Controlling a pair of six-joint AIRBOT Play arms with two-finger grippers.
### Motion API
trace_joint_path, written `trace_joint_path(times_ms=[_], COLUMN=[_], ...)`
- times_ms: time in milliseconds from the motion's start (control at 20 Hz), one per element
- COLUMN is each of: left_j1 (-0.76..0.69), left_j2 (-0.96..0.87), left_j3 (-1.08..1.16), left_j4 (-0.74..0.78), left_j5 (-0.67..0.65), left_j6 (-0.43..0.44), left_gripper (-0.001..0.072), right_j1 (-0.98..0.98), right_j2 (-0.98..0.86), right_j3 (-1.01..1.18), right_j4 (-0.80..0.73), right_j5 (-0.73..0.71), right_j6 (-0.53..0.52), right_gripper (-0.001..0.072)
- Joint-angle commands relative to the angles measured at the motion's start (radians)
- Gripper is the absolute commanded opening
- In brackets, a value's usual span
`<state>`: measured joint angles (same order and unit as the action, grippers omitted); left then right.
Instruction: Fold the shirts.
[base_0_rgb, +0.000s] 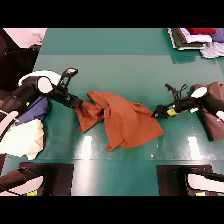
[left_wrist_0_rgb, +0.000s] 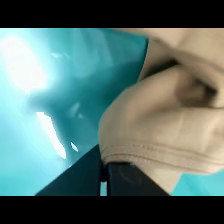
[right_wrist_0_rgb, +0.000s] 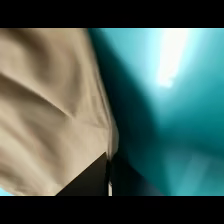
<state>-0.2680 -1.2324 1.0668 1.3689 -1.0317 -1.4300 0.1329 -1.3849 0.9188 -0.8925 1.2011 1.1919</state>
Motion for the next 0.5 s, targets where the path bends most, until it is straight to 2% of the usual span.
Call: trace_joint_path(times_ms=[0,150,450], left_j1=[0.001,0.03,0.087], left_j2=[0.051,0.139,0.282], left_j3=[0.127,0.317,0.637], left_j4=[0.209,0.325,0.333], left_j5=[-0.001,0.008,0.063], left_j6=[-0.053,-0.063,-0.054], left_gripper=[0.0025,0.0025,0.0025], right_j1=[-0.008,-0.066,-0.194], right_j2=[0.098,0.225,0.394], right_j3=[0.16,0.351,0.645], right_j4=[-0.119,-0.193,-0.192], right_j5=[0.005,0.006,0.016], right_j6=[0.06,0.102,0.102], right_gripper=[0.0015,0.0016,0.0015])
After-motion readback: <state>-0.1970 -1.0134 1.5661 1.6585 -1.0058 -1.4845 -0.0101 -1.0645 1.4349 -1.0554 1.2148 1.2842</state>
